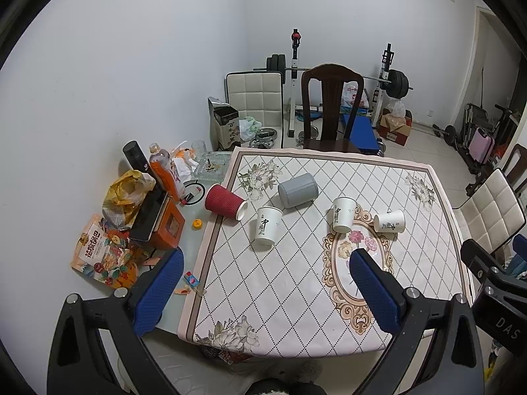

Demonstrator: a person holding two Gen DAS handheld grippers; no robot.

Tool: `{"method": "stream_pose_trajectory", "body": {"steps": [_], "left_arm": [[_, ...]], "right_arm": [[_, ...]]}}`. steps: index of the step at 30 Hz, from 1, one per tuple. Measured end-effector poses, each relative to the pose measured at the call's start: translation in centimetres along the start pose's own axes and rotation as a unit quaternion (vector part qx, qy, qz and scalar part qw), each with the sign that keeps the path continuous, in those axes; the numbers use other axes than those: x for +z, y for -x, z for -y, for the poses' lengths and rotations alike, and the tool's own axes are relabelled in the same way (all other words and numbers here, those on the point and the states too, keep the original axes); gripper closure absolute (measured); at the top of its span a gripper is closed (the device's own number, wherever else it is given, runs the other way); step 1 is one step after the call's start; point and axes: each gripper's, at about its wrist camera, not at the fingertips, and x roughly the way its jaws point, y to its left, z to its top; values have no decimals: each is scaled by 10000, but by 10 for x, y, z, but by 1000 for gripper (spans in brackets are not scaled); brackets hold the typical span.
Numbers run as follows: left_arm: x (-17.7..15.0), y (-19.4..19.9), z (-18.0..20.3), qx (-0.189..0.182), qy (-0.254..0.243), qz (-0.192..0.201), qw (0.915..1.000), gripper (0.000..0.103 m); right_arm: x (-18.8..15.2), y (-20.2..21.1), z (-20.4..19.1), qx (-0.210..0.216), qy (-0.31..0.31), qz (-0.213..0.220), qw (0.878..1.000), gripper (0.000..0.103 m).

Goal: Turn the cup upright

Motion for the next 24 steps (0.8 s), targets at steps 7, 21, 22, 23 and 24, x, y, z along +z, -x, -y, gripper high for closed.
{"method": "stream_pose_trajectory", "body": {"steps": [7, 21, 22, 23, 24], "left_arm": [[-1, 1, 0, 2, -7, 20, 10000, 0], [0, 2, -2, -15, 8, 20, 10000, 0], [1, 2, -3, -15, 7, 21, 10000, 0], [1, 3, -3, -21, 3, 22, 10000, 0], [1, 2, -3, -20, 12, 20, 10000, 0]], "right_arm": [[0, 0, 0, -2, -4, 9, 10000, 0], [4, 2, -4, -15, 1, 42, 10000, 0], [5, 2, -4, -19, 2, 41, 10000, 0], [5, 2, -4, -14, 2, 37, 10000, 0], [4, 2, -4, -13, 0, 42, 10000, 0]]}}
